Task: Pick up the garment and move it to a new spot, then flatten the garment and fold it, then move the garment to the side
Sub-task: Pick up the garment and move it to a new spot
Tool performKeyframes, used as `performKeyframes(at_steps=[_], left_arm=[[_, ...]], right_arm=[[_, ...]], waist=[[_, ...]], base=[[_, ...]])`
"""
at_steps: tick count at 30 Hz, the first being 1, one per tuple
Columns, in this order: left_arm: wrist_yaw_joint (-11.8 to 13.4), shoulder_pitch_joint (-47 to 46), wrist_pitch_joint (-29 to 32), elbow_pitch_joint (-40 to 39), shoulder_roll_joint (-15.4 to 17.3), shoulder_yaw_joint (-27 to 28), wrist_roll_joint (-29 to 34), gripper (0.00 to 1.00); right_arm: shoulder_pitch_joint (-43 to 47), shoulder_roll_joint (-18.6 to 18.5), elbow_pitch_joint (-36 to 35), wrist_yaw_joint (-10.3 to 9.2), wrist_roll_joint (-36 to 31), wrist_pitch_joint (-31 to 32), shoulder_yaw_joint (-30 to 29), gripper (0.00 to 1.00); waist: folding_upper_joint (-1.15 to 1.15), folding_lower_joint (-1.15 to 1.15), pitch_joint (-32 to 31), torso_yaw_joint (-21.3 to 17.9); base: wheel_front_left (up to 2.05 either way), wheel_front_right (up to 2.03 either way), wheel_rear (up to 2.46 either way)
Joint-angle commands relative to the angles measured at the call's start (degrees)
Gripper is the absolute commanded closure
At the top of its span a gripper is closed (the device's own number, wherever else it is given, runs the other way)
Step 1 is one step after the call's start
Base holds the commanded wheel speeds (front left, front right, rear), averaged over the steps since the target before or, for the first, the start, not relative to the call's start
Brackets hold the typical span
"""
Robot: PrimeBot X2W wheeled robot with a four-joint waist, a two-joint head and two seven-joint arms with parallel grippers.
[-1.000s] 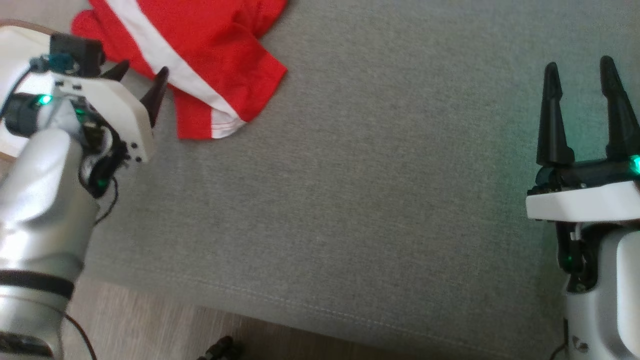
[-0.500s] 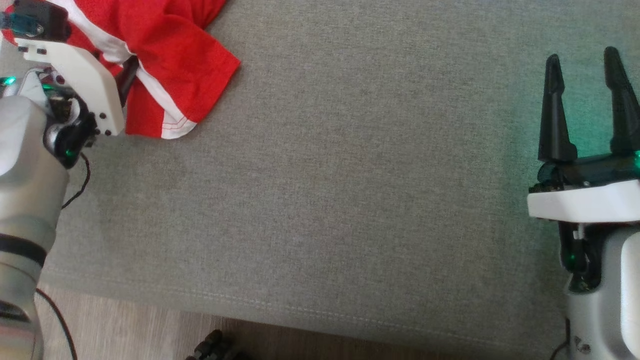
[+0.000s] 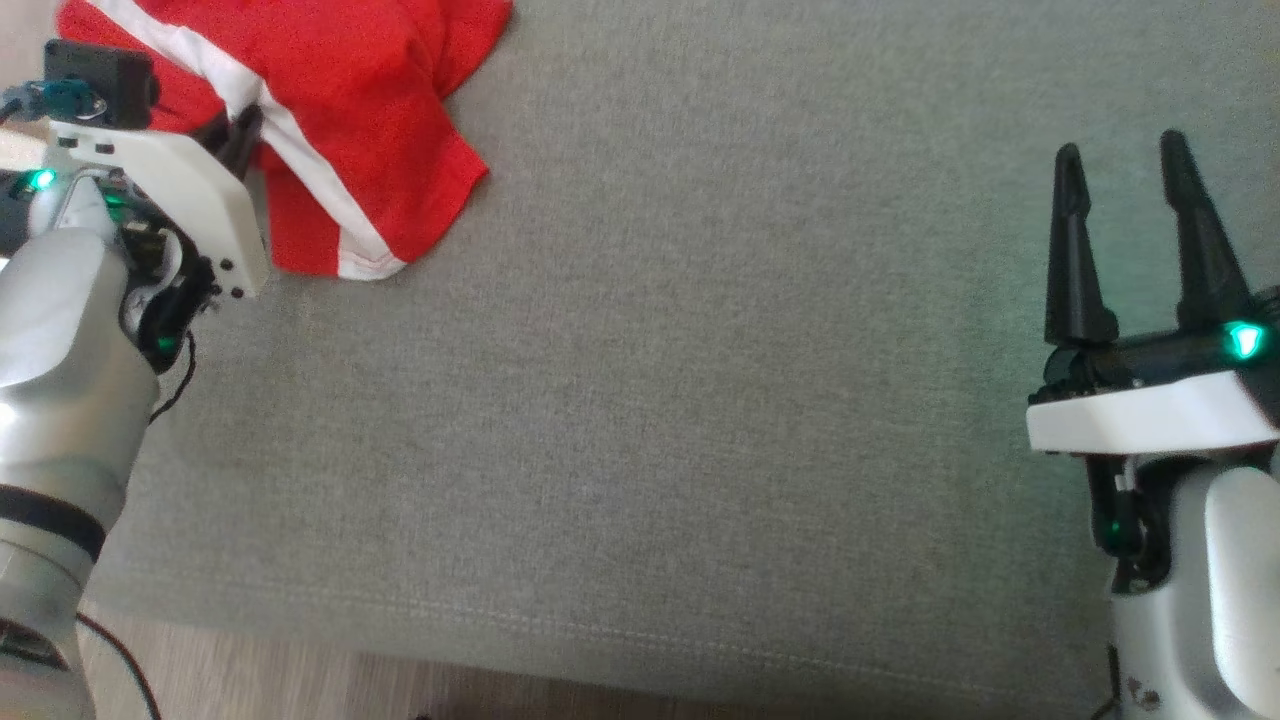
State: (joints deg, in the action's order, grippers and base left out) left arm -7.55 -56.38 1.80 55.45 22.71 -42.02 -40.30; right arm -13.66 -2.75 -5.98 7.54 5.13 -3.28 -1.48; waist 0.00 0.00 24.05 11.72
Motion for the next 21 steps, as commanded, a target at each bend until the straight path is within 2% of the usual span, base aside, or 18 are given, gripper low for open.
performKeyframes(at_steps=[1, 6, 12, 21], left_arm=[[0.07, -1.5, -1.9, -1.39, 3.61, 1.48, 0.51, 1.0], [0.07, -0.32, -6.59, -3.19, 1.92, 0.42, 0.43, 1.0], [0.71, 1.06, -8.73, -8.12, -0.74, 0.45, -0.66, 1.0], [7.33, 5.83, -9.29, -20.93, -6.93, 0.93, -2.97, 1.0]], right_arm=[[0.05, -0.13, -1.3, -0.05, 0.55, -0.82, 1.74, 0.0], [1.3, -0.13, 1.89, -0.05, 2.45, -2.75, 1.91, 0.0], [2.21, -0.13, 5.04, -0.05, 4.22, -4.38, 2.69, 0.0], [2.59, -0.13, 8.26, -0.05, 5.91, -6.17, 3.03, 0.0]], waist=[[0.0, 0.0, -2.87, -0.84], [0.0, 0.0, -8.03, -1.73], [0.0, 0.0, -12.35, -2.74], [0.0, 0.0, -16.35, -4.56]], base=[[0.0, 0.0, 0.0], [0.0, 0.0, 0.0], [0.0, 0.0, 0.0], [0.0, 0.0, 0.0]])
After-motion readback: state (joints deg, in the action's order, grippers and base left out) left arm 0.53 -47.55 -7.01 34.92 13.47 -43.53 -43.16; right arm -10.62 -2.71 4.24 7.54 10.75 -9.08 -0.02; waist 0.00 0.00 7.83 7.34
